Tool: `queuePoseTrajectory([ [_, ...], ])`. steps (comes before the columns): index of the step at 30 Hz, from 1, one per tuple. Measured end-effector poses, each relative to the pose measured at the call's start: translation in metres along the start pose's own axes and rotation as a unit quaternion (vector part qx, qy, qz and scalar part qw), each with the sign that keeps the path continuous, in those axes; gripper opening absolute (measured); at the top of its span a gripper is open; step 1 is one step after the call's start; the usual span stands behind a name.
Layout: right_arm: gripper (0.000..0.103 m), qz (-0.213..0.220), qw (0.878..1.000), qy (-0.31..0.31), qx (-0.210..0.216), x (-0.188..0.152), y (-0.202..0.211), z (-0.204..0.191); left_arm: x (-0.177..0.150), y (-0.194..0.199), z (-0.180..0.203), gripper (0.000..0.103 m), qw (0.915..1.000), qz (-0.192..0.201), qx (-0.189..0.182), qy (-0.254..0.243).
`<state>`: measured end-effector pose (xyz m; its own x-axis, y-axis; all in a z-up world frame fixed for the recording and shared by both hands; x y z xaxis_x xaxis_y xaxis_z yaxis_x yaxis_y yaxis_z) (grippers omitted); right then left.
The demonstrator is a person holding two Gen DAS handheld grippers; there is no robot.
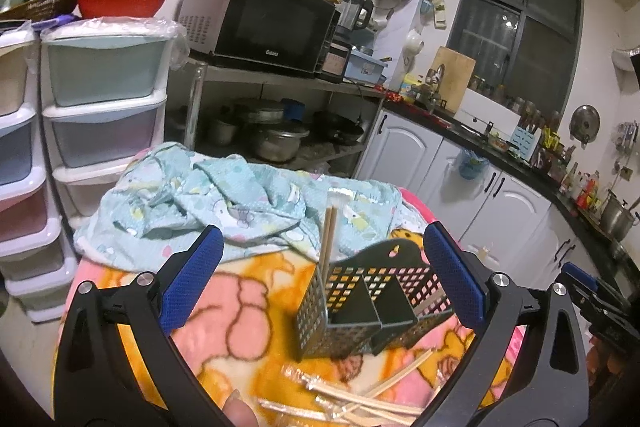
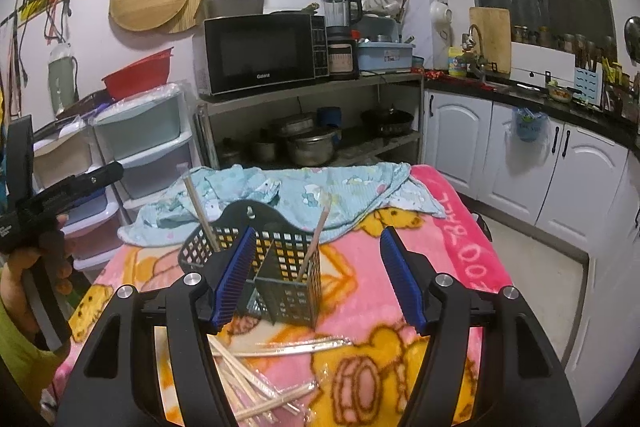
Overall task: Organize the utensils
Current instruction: 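Move both open tools back down toward the chopstick pile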
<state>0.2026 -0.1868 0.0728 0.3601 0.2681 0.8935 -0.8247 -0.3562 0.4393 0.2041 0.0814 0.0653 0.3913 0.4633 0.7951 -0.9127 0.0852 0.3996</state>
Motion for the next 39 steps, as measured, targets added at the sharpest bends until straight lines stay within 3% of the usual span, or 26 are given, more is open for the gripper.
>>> queuePoseTrajectory([
  [18,0.063,-0.035,0.999,0.01,0.019,-0.029,0.0,-0.02,-0.039,0.007,-0.012,0.092,0.9994,-0.034,0.007,-0.002],
  [20,0.074,-0.042,0.999,0.013,0.017,-0.035,-0.002,-0.022,-0.045,0.005,-0.012,0.092,0.9992,-0.038,0.005,-0.006],
  [22,0.075,-0.043,0.999,0.012,0.018,-0.039,-0.003,-0.023,-0.05,0.003,-0.011,0.092,0.999,-0.043,0.007,-0.012],
  [39,0.075,-0.12,0.993,-0.018,0.004,-0.1,-0.03,0.002,-0.1,-0.032,-0.014,0.092,0.9917,-0.12,0.031,-0.033],
])
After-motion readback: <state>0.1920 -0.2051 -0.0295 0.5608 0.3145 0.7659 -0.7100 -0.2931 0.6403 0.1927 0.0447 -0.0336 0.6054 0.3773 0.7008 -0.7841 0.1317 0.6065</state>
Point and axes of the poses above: each gripper's, at about its wrist camera, not at the fingertips, and y roughly against the way its jaws point, z to its right, x to its top, the point moved 5 cm from there along -y, roughly the way its jaws point, and after that the axes turned 11 degrees about y, right-handed, at the moved point
